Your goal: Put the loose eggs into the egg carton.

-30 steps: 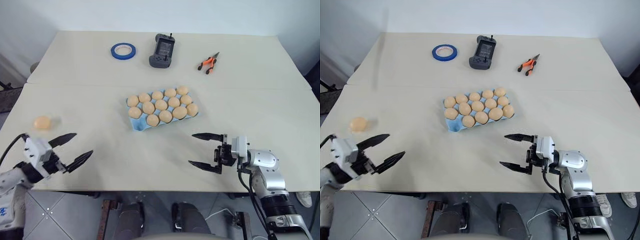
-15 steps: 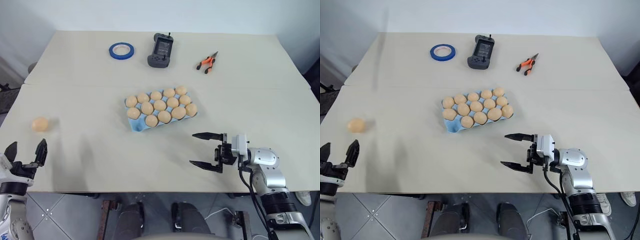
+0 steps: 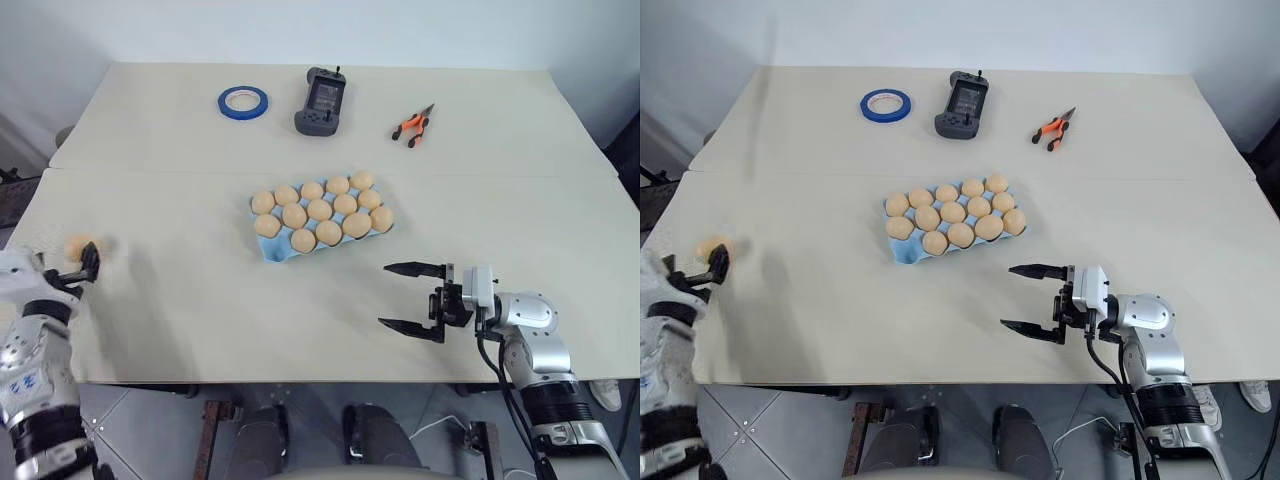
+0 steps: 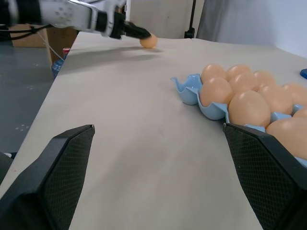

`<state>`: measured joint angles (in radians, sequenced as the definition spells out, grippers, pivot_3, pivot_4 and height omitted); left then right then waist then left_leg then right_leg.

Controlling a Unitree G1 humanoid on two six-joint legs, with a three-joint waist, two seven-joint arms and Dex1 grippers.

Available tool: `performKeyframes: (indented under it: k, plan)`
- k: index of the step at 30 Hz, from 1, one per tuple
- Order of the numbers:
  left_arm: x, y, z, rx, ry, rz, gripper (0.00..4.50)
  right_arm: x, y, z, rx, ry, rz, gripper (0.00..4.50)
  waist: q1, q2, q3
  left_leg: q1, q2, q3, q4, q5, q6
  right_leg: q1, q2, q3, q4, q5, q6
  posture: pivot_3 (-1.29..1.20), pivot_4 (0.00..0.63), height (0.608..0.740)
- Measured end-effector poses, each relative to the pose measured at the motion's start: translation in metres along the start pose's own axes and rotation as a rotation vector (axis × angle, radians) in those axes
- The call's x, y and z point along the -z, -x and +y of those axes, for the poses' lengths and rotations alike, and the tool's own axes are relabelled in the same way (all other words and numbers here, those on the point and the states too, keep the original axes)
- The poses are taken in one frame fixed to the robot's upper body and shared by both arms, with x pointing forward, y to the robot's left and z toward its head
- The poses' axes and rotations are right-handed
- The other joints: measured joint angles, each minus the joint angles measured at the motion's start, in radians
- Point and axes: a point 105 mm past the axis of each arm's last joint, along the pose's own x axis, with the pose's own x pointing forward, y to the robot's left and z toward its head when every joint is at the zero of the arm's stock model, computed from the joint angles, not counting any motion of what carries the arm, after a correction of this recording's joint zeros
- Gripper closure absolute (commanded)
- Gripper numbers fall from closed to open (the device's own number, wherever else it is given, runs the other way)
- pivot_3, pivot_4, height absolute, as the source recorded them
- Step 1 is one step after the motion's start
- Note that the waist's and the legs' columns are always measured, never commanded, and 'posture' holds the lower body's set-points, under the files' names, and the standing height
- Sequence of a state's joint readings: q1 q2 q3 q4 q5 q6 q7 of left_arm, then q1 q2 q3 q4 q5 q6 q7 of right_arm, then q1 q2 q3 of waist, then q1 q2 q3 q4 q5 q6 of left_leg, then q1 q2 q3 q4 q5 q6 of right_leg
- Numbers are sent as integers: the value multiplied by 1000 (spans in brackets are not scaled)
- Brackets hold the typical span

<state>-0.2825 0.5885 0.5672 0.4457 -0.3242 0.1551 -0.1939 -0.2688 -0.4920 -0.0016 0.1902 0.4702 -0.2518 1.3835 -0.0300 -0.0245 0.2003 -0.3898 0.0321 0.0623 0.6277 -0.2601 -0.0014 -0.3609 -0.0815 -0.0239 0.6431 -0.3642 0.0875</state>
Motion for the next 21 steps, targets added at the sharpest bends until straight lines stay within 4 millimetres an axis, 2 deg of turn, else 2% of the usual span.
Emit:
performKeyframes:
  k: [3, 9, 11, 15, 17, 19, 21]
  plan:
    - [2, -9, -6, 29, -25, 33, 573, 0, 0, 0, 2, -2, -1, 0, 0, 0, 0, 0, 0, 1, 0, -1, 0, -1, 0, -1, 1, 0, 0, 0, 150, 740]
    - [2, -18, -15, 70, -28, 23, 2477, -1, -2, 2, 15, -3, -6, 0, 1, 0, 0, 0, 0, 1, 0, -1, 0, -1, 0, -2, 1, 0, 0, 0, 150, 740]
    - [-3, -19, -24, 117, -55, -2, 2649, 1, -1, 4, 22, -11, -3, 0, 2, 0, 0, 0, 0, 1, 0, -1, 0, -1, 0, -2, 1, 0, 0, 0, 150, 740]
    - [-36, -14, -94, 462, -174, -146, 2649, 5, 2, 6, 39, -26, 9, 0, 10, 0, 0, -1, -1, 0, 1, -1, 0, 0, -2, -3, 0, 0, 0, 0, 150, 740]
    - [-50, -6, -141, 667, -222, -201, 2649, 5, 1, 6, 40, -25, 10, 0, 15, 0, 0, -1, -1, 1, 2, -1, 0, 1, -2, -3, -2, 0, 0, 0, 150, 740]
    - [-55, 10, -194, 908, -281, -239, 2649, 5, 1, 5, 42, -23, 11, 0, 17, 0, 0, -1, -1, 3, 2, 0, 0, 1, -2, -2, -2, 0, 1, 0, 150, 740]
    - [-48, 24, -230, 1093, -322, -230, 2649, 5, 1, 5, 46, -20, 15, 0, 15, 0, 0, 0, -1, 4, 2, 1, 1, 1, 0, -1, -1, 0, 1, 0, 150, 740]
